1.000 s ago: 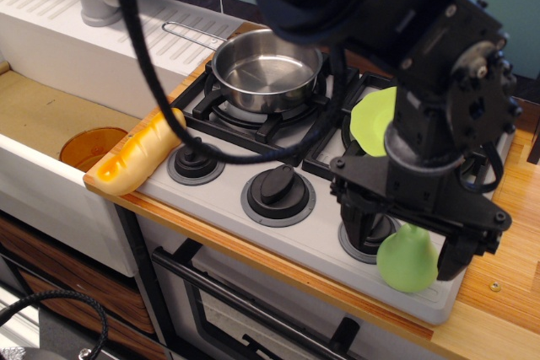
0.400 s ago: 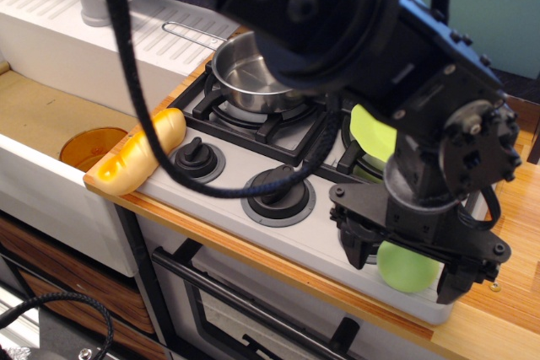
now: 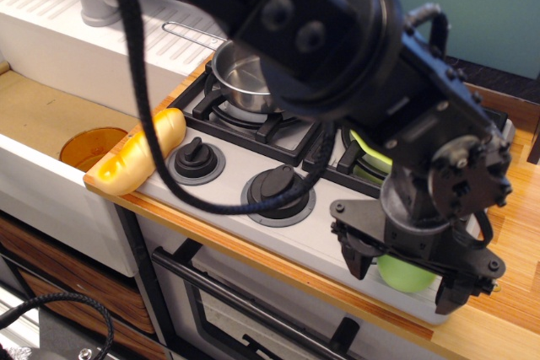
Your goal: Put pear on plate and bread in pot or pan on stove
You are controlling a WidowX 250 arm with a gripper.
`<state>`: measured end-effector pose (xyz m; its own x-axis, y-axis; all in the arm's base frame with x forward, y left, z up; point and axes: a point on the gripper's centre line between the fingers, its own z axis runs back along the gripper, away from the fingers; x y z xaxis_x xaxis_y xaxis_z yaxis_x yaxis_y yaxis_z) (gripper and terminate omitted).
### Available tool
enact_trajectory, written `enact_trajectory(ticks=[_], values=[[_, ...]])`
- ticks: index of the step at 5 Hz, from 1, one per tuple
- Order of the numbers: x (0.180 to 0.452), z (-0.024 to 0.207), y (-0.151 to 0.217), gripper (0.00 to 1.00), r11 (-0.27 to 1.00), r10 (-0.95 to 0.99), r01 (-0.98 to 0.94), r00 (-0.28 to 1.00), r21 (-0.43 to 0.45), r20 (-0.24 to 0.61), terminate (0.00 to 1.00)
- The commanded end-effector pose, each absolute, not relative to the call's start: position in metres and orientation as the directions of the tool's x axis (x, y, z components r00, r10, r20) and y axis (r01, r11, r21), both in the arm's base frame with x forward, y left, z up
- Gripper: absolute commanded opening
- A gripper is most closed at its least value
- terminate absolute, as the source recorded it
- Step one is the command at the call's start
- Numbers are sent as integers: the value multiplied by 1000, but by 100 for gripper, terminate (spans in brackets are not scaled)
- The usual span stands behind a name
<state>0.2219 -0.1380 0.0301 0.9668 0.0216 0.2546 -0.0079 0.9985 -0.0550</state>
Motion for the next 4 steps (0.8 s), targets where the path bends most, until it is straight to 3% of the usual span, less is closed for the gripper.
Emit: enact_trajectory(ticks=[1,2,4], values=[[230,26,-140,100,998,32,-13,958,-69,287,0],[231,26,-139,0,998,37,-18,959,-67,282,0],[229,34,-138,0,998,39,-26,964,-54,265,0]])
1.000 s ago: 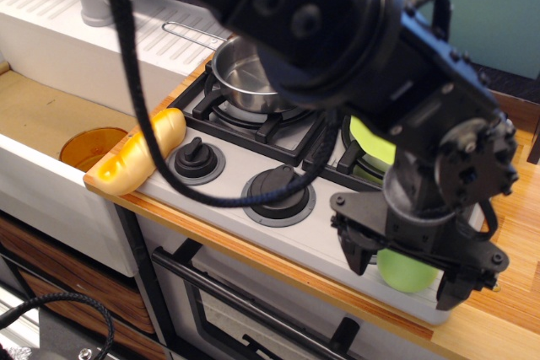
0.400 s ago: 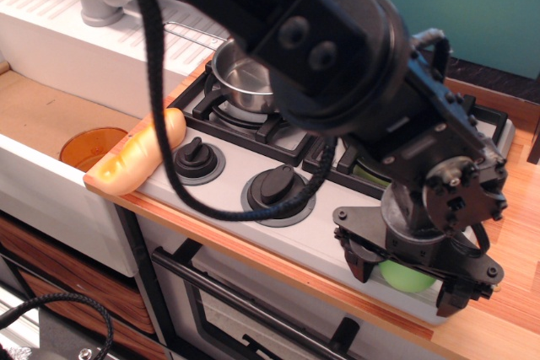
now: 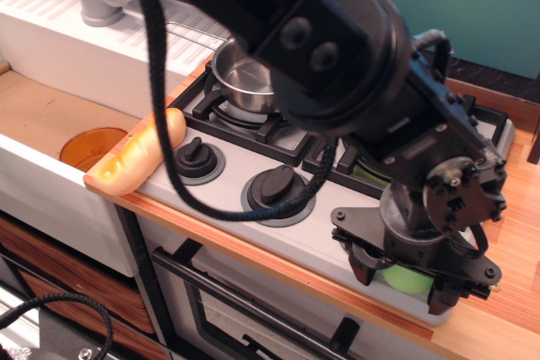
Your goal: Put pear on plate and bread in pot or pan on stove
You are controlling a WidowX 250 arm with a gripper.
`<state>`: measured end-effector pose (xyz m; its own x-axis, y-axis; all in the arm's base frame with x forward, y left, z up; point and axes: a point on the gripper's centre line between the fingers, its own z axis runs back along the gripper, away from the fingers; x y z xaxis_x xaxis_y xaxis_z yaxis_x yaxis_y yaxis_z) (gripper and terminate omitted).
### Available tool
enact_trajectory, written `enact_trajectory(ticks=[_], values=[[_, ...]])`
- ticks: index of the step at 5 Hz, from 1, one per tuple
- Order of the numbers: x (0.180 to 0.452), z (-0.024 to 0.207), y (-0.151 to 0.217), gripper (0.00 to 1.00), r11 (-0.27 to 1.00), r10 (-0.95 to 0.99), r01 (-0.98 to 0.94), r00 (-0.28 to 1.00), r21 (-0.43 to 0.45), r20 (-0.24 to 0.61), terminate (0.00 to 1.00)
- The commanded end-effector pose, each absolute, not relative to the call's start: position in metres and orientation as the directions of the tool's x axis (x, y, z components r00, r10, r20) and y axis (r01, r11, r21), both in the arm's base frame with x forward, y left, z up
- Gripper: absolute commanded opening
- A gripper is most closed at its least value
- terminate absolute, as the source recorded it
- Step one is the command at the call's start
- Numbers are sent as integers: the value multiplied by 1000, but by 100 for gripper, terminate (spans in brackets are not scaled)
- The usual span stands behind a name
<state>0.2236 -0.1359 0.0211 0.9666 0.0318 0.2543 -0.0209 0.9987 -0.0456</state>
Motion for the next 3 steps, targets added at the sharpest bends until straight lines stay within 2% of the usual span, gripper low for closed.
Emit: enact_trajectory(ticks=[1,3], values=[[228,52,-132,0,999,30,-22,971,-36,236,0],[248,100,-112,0,1000,-1,4,987,-16,163,0]])
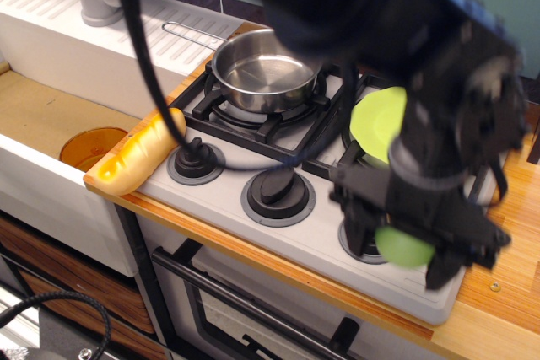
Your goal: Put pear on plate and bread in pot or pan on stove
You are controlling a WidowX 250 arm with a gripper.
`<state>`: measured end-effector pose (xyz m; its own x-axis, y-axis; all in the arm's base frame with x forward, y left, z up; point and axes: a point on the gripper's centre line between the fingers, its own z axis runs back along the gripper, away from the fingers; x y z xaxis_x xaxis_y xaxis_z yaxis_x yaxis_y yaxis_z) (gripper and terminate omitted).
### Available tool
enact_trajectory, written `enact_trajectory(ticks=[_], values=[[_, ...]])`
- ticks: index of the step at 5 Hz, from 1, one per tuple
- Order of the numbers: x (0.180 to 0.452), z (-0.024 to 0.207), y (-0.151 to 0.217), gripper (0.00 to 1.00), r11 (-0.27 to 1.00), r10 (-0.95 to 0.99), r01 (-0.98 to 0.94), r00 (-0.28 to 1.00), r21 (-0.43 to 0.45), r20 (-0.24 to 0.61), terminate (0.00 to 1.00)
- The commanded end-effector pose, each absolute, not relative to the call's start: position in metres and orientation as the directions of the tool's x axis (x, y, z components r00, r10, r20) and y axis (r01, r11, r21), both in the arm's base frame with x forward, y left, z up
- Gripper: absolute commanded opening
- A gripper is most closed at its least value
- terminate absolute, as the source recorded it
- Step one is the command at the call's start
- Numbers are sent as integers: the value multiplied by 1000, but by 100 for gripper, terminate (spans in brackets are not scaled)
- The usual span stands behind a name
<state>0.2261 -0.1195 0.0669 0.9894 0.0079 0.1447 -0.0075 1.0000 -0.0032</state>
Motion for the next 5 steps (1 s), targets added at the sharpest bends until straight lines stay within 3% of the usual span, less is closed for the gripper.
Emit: enact_trajectory(ticks=[1,3,5], values=[[271,114,-98,0,999,-38,39,990,-7,139,0],[335,116,-75,0,994,-112,113,984,0,135,0],[368,78,-70,0,987,-141,151,976,-50,168,0]])
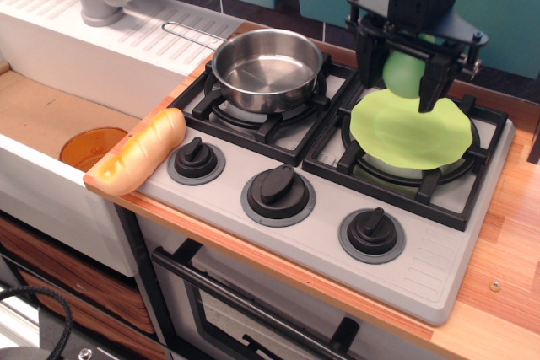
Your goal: Put pear on plate and bread in pot or pan on stove
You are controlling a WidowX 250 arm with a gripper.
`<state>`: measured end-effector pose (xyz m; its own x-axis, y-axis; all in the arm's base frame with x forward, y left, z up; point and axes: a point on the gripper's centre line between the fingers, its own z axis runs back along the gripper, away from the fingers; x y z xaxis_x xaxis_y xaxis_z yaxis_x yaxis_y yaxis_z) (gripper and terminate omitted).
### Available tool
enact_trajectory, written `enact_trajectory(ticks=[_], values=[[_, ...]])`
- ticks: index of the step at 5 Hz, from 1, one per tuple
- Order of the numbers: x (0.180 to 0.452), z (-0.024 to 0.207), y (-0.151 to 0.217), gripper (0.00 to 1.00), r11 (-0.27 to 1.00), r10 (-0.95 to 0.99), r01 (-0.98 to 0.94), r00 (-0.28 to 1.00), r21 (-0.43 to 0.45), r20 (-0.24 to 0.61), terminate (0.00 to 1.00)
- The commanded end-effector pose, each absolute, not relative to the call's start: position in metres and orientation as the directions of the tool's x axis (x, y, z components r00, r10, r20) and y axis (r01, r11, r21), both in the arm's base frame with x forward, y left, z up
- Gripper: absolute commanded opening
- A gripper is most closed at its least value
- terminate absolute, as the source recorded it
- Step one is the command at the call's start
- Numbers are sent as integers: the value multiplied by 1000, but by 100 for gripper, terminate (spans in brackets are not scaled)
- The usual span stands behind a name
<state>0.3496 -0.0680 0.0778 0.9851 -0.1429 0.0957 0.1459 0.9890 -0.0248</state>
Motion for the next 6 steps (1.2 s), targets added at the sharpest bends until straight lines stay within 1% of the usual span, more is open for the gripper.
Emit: enact_trajectory(ticks=[1,2,3,4,5,6], values=[[365,65,-75,0,988,-131,143,977,-63,171,0],[357,61,-80,100,990,-119,131,978,-60,173,0],[349,67,-82,100,991,-110,120,981,-52,161,0],[342,85,-81,100,992,-110,117,985,-42,132,0],[337,115,-77,100,994,-109,111,991,-21,83,0],[338,134,-72,100,993,-118,119,992,-7,46,0]])
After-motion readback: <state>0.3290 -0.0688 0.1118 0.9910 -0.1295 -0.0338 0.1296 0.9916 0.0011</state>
